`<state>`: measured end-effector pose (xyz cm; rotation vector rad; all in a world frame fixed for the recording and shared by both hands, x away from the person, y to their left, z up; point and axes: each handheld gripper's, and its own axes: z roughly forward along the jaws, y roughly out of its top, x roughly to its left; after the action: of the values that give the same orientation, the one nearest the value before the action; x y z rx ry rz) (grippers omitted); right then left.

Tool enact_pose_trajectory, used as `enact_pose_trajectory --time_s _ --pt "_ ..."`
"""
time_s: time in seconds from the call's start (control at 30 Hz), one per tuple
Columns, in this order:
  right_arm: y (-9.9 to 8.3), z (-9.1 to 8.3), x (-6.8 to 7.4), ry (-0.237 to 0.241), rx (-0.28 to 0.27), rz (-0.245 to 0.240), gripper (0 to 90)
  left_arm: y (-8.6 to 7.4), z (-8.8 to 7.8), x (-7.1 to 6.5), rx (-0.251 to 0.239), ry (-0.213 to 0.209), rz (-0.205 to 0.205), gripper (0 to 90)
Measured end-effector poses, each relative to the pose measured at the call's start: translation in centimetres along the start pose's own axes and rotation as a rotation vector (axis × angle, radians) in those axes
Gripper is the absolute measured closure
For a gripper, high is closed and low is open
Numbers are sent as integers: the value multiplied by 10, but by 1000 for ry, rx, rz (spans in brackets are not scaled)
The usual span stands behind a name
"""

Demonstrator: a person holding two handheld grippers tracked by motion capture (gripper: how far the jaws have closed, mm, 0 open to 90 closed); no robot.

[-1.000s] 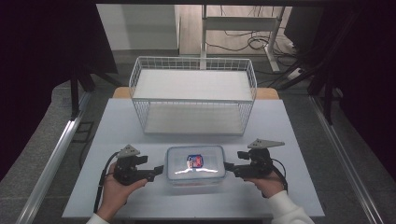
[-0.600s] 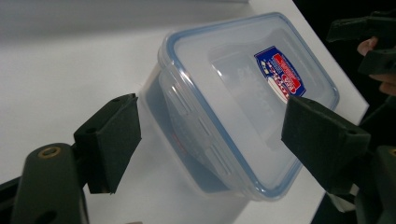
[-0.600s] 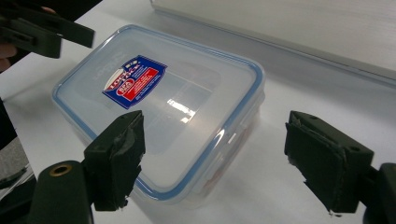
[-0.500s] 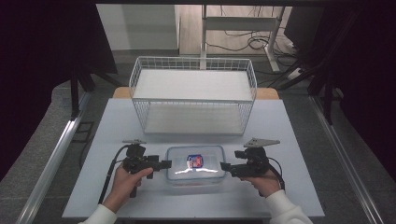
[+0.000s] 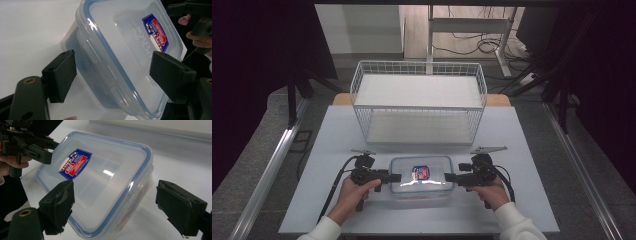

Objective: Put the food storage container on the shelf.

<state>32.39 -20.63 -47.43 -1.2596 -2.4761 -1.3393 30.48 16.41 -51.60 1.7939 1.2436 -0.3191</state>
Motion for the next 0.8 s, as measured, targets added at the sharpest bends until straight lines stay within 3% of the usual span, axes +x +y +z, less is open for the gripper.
enact_pose_trajectory --time_s 0.1,0.17,0.27,0.37,0.53,0.8 --pt "1 5 -3 12 8 21 151 1 3 1 0 -32 -19 244" --pt "1 8 -5 16 15 36 147 1 3 1 3 -28 -18 242" --pt "2 20 -14 37 52 99 145 1 1 1 -4 -27 -17 268" --pt "1 25 -17 57 67 121 145 1 0 1 -6 -25 -13 293" --pt "1 28 -21 125 86 182 254 1 -1 -1 -2 -15 -20 306" --pt "2 19 -23 134 97 238 379 1 -5 -4 -19 -13 -18 355"
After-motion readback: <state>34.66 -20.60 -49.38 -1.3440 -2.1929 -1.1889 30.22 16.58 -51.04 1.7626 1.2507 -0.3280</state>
